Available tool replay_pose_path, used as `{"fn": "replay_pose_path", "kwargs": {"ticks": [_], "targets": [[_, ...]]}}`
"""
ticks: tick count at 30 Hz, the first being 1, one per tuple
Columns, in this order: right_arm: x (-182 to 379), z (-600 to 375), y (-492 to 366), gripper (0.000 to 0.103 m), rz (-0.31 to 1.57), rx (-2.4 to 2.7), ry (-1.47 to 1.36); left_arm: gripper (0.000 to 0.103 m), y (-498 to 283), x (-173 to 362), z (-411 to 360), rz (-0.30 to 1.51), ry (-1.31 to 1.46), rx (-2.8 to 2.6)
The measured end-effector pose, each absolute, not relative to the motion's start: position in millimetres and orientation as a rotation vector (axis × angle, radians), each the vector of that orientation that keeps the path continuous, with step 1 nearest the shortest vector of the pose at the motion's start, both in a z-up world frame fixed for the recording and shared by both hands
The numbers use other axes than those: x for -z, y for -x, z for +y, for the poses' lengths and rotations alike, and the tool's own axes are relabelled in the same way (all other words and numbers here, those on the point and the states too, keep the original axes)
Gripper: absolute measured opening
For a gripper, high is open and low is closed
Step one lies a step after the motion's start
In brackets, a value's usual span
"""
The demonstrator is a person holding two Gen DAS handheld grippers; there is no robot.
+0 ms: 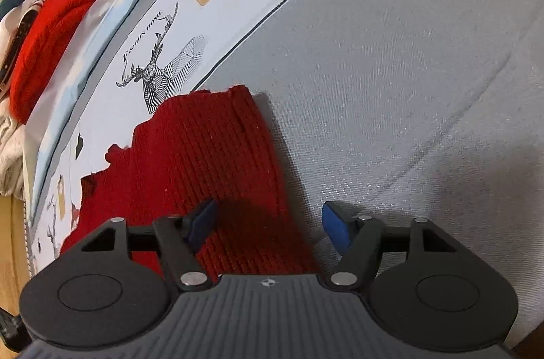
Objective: Fold small clothes
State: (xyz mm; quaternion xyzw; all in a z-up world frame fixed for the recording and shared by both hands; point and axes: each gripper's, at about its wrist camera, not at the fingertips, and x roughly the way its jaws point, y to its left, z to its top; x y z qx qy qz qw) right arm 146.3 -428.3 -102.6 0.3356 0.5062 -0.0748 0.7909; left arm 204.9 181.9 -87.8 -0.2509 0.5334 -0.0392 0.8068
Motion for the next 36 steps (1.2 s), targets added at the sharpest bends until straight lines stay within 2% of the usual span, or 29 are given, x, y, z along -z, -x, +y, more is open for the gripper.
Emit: {"fn": "replay_pose_path", "kwargs": {"ticks": [1, 2, 3, 4, 5, 6, 9, 16, 21, 22, 23, 25, 26, 27, 29, 31, 34, 36], "targets": [[103, -428, -146, 0.065, 1.091, 0.159, -0.735, 0.031, -205, 87, 181, 1.136, 0.530, 0.087], [104, -428, -146, 0.052, 1.088, 0.147, -0.749, 0.020, -204, 86, 181, 1.127, 0.521, 0.090], [103, -428, -146, 0.038, 1.082, 0.128, -0.764, 0.017, -204, 84, 181, 1.118, 0.511, 0.091], [102, -427, -146, 0.032, 1.073, 0.108, -0.769, 0.017, -203, 82, 180, 1.109, 0.499, 0.090], [99, -425, -146, 0.018, 1.064, 0.095, -0.750, 0.016, -203, 79, 180, 1.098, 0.485, 0.089], [96, -422, -147, 0.010, 1.057, 0.094, -0.714, 0.015, -202, 74, 179, 1.081, 0.463, 0.091], [80, -416, -144, 0.009, 0.997, 0.128, -0.620, 0.014, -194, 52, 167, 0.985, 0.341, 0.109], [11, -392, -126, 0.008, 0.605, 0.007, -0.504, 0.014, -175, 9, 159, 0.727, 0.276, 0.113], [-5, -387, -120, 0.008, 0.419, 0.019, -0.462, 0.015, -185, 7, 160, 0.685, 0.270, 0.042], [-2, -388, -121, 0.008, 0.421, 0.025, -0.457, 0.018, -188, 10, 162, 0.710, 0.282, 0.043], [4, -386, -125, 0.010, 0.460, 0.048, -0.443, 0.025, -192, 15, 163, 0.753, 0.299, 0.051], [29, -385, -145, 0.016, 0.663, 0.092, -0.441, 0.041, -198, 28, 167, 0.861, 0.332, 0.092], [48, -385, -154, 0.016, 0.816, 0.120, -0.438, 0.043, -198, 34, 167, 0.914, 0.333, 0.104], [65, -384, -158, 0.021, 0.941, 0.160, -0.409, 0.044, -197, 40, 166, 0.971, 0.327, 0.112], [85, -383, -158, 0.029, 1.082, 0.211, -0.386, 0.054, -193, 51, 168, 1.077, 0.328, 0.130], [82, -387, -148, 0.033, 1.069, 0.217, -0.409, 0.056, -184, 60, 171, 1.161, 0.323, 0.163], [74, -395, -130, 0.048, 1.055, 0.187, -0.443, 0.056, -165, 69, 176, 1.212, 0.295, 0.234], [76, -398, -115, 0.049, 1.083, 0.175, -0.494, 0.055, -150, 69, 174, 1.223, 0.272, 0.292]]}}
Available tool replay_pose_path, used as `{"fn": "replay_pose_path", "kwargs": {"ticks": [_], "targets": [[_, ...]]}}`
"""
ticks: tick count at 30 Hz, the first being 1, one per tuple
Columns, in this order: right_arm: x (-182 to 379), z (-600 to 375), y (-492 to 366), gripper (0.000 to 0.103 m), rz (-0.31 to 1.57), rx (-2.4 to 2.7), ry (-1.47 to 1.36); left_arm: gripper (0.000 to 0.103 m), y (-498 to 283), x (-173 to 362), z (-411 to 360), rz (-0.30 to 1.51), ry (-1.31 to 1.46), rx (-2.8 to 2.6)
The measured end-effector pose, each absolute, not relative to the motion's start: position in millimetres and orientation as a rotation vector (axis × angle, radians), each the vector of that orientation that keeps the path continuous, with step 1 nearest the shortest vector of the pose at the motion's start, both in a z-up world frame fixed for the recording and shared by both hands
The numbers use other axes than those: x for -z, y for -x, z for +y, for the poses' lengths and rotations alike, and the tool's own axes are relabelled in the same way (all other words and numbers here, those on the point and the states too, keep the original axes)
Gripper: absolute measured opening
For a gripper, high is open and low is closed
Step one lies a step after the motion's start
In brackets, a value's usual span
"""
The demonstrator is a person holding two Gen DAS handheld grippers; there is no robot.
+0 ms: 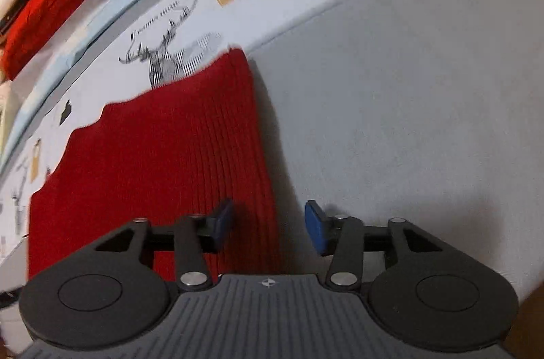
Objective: Fold small clothes
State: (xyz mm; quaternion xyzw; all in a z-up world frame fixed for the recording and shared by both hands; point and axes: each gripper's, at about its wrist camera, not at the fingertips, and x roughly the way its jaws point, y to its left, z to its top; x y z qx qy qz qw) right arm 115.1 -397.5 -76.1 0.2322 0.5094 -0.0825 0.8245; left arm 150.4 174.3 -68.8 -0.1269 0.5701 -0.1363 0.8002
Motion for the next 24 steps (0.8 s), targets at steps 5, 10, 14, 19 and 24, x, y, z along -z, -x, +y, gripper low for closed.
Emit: {"fn": "replay_pose_path", "kwargs": {"ticks": [5, 10, 14, 19, 24], "targets": [[74, -386, -76, 0.030, 1.103, 0.088, -0.507, 0.014, -119, 64, 175, 1.173, 0.170, 0.304], [41, -380, -37, 0.012, 0.899, 0.024, -0.525, 0.013, -82, 24, 198, 0.993, 0.388, 0.295], [26, -377, -9, 0.011, 0.807, 0.066, -0.500, 0.013, -56, 52, 192, 1.111, 0.359, 0.197], [77, -379, -18, 0.021, 1.056, 0.225, -0.427, 0.018, -44, 62, 168, 1.100, 0.171, 0.137], [50, -357, -7, 0.028, 0.880, 0.262, -0.248, 0.018, -40, 46, 163, 0.985, 0.213, 0.186]]}}
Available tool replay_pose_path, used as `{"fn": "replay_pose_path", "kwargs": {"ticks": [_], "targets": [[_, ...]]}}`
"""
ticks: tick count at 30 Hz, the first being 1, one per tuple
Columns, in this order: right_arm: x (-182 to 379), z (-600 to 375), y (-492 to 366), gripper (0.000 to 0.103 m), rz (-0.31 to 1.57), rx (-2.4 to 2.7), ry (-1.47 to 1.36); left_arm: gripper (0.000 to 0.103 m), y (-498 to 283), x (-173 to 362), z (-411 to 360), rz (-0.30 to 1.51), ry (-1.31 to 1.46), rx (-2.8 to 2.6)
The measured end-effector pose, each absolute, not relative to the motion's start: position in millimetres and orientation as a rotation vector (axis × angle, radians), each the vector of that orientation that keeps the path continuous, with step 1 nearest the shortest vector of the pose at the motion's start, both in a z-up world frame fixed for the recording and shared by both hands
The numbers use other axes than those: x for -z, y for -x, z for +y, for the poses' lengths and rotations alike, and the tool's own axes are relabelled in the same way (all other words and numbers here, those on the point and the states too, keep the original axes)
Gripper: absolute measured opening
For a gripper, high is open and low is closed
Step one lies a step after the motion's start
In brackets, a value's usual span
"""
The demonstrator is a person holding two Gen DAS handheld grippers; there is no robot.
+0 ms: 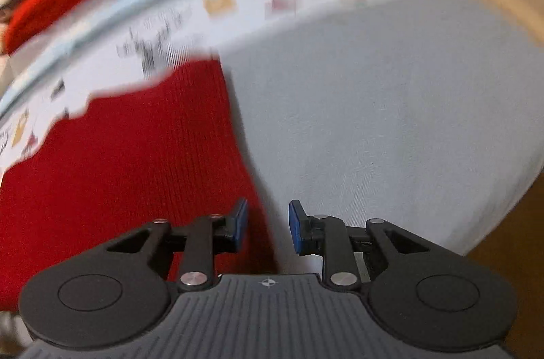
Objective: Fold small clothes
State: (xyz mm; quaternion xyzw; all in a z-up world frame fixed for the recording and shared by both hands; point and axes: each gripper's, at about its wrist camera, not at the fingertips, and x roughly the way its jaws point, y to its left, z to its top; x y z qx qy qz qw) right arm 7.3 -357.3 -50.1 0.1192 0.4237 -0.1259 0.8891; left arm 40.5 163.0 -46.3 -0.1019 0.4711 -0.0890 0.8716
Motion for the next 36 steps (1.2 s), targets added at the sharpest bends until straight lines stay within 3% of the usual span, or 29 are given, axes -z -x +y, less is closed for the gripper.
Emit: {"fn": "replay_pose_path", "kwargs": {"ticks": [3, 6, 8, 13, 16, 20, 23, 30, 36], "targets": [[44, -352, -6, 0.031, 0.840, 0.174, -0.256, 0.018, -51, 62, 147, 1.071, 0.182, 0.216], [78, -348, -18, 0.031, 1.040, 0.146, -0.270, 0.018, -56, 89, 133, 1.192, 0.087, 0.174], [87, -344, -18, 0.046, 1.087, 0.183, -0.201, 0.020, -57, 83, 132, 1.170, 0.096, 0.168], [64, -343, -11, 0.044, 0.982, 0.190, -0.210, 0.025, -53, 74, 132, 1.117, 0.105, 0.166], [83, -347, -18, 0.046, 1.097, 0.218, -0.178, 0.025, -53, 68, 135, 1.091, 0.137, 0.147], [72, -342, -17, 0.045, 0.998, 0.234, -0.198, 0.025, -64, 67, 147, 1.116, 0.191, 0.086], [86, -344, -18, 0.047, 1.095, 0.259, -0.132, 0.025, -68, 62, 171, 1.109, 0.258, 0.002], [44, -280, -3, 0.047, 0.804, 0.276, 0.053, 0.030, -47, 22, 237, 0.935, 0.425, -0.107], [45, -212, -16, 0.048, 0.728, 0.055, 0.035, 0.030, -24, 6, 287, 0.865, 0.518, -0.165]]}}
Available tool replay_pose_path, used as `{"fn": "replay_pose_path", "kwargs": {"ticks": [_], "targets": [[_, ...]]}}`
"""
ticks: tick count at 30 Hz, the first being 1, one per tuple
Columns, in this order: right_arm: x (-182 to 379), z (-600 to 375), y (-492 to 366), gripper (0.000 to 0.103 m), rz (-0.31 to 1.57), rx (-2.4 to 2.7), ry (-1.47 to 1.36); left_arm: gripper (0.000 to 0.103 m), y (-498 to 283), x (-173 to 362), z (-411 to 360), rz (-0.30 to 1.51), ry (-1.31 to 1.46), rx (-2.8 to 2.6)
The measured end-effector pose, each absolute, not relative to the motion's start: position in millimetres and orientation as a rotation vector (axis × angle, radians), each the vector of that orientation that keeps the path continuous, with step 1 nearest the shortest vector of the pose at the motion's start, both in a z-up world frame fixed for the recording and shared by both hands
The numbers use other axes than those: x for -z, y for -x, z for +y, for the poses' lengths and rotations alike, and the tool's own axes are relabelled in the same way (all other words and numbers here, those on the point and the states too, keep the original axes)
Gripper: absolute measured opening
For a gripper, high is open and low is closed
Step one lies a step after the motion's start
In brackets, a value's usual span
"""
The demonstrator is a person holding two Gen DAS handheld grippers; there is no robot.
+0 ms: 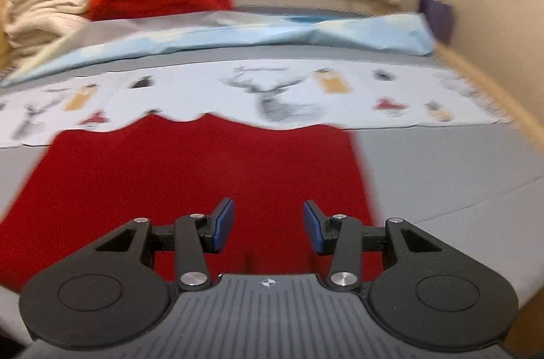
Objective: Fold small clothes
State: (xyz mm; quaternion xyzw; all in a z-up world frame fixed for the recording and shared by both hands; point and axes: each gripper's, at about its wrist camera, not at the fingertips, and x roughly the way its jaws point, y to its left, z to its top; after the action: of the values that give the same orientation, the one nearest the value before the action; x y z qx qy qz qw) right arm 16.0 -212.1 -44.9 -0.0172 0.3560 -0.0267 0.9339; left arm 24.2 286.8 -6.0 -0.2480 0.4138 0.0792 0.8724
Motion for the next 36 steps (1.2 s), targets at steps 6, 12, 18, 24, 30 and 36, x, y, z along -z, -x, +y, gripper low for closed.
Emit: {"fn": "replay_pose_path", "kwargs": {"ticks": [6, 12, 18, 24, 30, 36], "targets": [[92, -177, -44, 0.046, 0.984, 0.148, 0.104, 0.030, -4, -10, 338, 0.788, 0.579, -0.249], [69, -81, -12, 0.044, 0.715, -0.083, 0.246, 0.032, 10, -9, 377, 0.759, 0.605, -0.321], [93, 20, 20, 0.043, 0.644, -0.441, 0.388, 0.032, 15, -4, 399, 0.757, 0.636, -0.353], [125, 76, 37, 0.057, 0.642, -0.567, 0.610, 0.032, 8, 1, 405, 0.765, 0.638, -0.355], [150, 97, 33, 0.058, 0.613, -0.536, 0.807, 0.032, 5, 2, 408, 0.762, 0.653, -0.345], [153, 112, 39, 0.034, 0.599, -0.558, 0.878, 0.032, 4, 1, 407, 0.757, 0.663, -0.334]]}}
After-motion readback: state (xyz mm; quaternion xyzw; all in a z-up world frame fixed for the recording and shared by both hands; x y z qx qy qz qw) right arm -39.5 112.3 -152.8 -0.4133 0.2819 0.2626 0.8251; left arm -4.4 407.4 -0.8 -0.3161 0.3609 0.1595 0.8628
